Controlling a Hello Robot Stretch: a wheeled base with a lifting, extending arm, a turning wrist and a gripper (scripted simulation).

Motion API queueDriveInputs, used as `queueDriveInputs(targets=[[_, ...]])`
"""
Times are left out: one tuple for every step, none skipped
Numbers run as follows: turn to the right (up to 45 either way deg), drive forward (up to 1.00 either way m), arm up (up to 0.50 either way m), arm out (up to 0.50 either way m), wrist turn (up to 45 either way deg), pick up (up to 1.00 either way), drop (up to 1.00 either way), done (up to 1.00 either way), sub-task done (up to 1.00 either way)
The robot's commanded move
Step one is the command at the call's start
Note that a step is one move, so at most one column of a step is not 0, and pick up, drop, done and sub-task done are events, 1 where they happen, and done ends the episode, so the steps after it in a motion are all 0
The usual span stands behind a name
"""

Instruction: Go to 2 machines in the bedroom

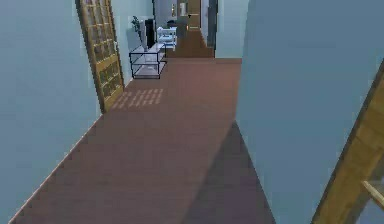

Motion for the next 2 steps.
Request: queueDriveInputs(targets=[[0.0, 1.00, 0.00, 0.00, 0.0, 0.00, 0.00, 0.00, 0.00], [0.0, 1.00, 0.00, 0.00, 0.0, 0.00, 0.00, 0.00, 0.00]])
